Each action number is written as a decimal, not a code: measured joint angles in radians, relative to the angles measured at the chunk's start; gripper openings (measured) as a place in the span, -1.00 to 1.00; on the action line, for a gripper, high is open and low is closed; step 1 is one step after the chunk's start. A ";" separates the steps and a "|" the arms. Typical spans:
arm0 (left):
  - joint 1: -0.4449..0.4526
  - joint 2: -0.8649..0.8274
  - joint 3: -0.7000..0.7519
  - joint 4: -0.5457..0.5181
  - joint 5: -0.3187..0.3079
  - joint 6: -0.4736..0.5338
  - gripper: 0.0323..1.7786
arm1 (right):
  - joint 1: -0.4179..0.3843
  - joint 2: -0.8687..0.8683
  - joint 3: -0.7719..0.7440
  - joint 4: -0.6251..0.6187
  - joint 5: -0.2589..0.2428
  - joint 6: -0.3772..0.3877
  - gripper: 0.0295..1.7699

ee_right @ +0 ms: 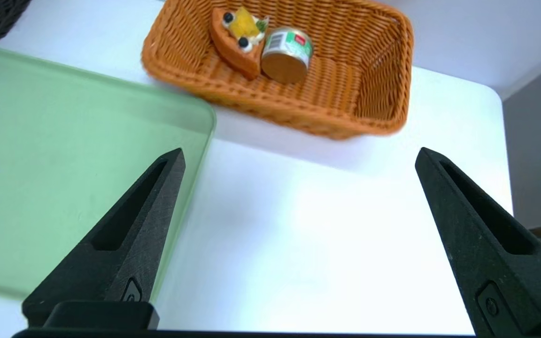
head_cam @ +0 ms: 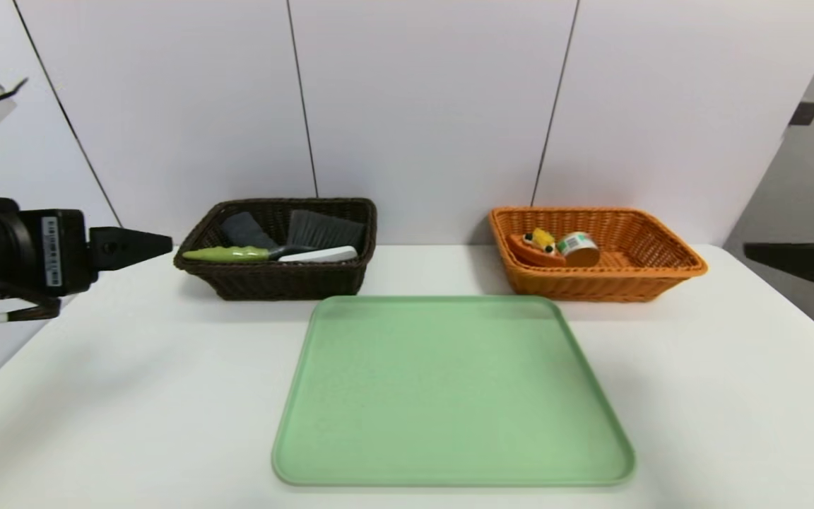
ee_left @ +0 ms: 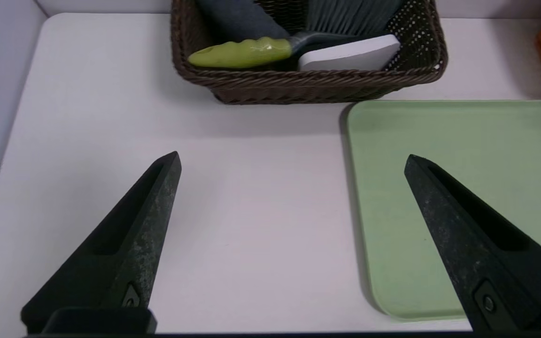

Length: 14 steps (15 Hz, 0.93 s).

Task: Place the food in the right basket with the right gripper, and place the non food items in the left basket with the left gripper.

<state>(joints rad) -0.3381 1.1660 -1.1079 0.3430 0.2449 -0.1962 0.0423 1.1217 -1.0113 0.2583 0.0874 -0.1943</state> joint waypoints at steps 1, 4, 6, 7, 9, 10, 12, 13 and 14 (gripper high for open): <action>0.004 -0.040 0.031 0.017 0.020 0.001 0.90 | -0.001 -0.075 0.025 0.034 -0.003 0.000 0.91; 0.067 -0.206 0.175 0.039 0.043 0.006 0.90 | -0.001 -0.281 0.072 0.140 -0.009 -0.003 0.91; 0.120 -0.324 0.266 0.048 0.047 0.011 0.90 | -0.001 -0.404 0.083 0.221 -0.011 -0.008 0.91; 0.151 -0.386 0.310 0.050 0.048 0.018 0.90 | -0.001 -0.459 0.086 0.261 -0.012 -0.010 0.91; 0.207 -0.501 0.387 0.053 0.049 0.041 0.90 | -0.001 -0.559 0.087 0.340 -0.013 -0.019 0.91; 0.237 -0.554 0.419 0.054 0.049 0.060 0.90 | -0.001 -0.601 0.087 0.379 -0.014 -0.026 0.91; 0.287 -0.654 0.473 0.069 0.047 0.101 0.90 | -0.001 -0.673 0.088 0.444 -0.015 -0.035 0.91; 0.303 -0.701 0.496 0.084 0.046 0.117 0.90 | -0.001 -0.700 0.090 0.465 -0.015 -0.037 0.91; 0.314 -0.741 0.513 0.098 0.045 0.125 0.90 | -0.002 -0.728 0.091 0.483 -0.014 -0.037 0.91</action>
<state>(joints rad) -0.0240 0.4247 -0.5945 0.4411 0.2896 -0.0711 0.0402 0.3938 -0.9198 0.7409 0.0730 -0.2309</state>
